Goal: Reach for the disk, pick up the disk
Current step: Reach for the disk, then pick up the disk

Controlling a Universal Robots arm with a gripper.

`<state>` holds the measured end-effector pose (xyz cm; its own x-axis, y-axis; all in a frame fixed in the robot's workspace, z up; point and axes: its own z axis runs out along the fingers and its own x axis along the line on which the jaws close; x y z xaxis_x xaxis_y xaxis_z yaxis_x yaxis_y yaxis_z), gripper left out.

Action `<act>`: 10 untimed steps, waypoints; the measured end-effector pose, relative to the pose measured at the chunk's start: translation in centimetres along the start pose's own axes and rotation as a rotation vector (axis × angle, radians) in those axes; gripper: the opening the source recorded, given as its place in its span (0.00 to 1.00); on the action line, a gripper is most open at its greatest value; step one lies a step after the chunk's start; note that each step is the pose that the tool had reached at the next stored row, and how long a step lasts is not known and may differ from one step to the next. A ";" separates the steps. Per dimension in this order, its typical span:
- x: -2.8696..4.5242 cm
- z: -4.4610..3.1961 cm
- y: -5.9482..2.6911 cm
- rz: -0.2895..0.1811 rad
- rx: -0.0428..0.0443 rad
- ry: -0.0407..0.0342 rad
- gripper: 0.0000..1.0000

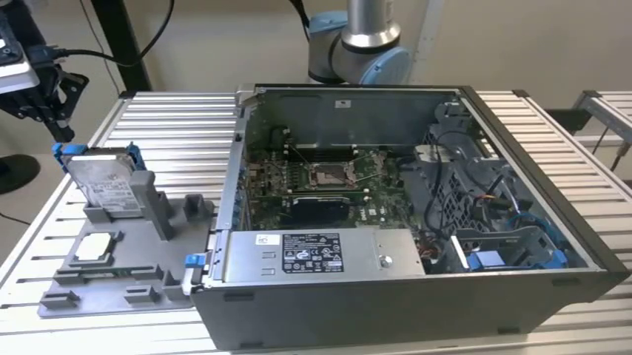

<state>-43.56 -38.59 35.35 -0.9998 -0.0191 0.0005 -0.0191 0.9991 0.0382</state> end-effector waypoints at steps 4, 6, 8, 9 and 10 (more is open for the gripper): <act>-0.06 0.00 0.00 0.000 0.0000 -0.0001 0.00; -0.07 0.00 0.00 0.000 0.0000 0.0000 0.00; -0.08 0.00 0.00 0.000 0.0000 0.0000 0.00; -0.08 0.00 0.00 0.000 0.0000 0.0000 0.00; -0.08 0.00 0.00 0.000 0.0000 0.0000 0.00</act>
<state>-43.48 -38.59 35.35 -0.9998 -0.0194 0.0005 -0.0194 0.9991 0.0382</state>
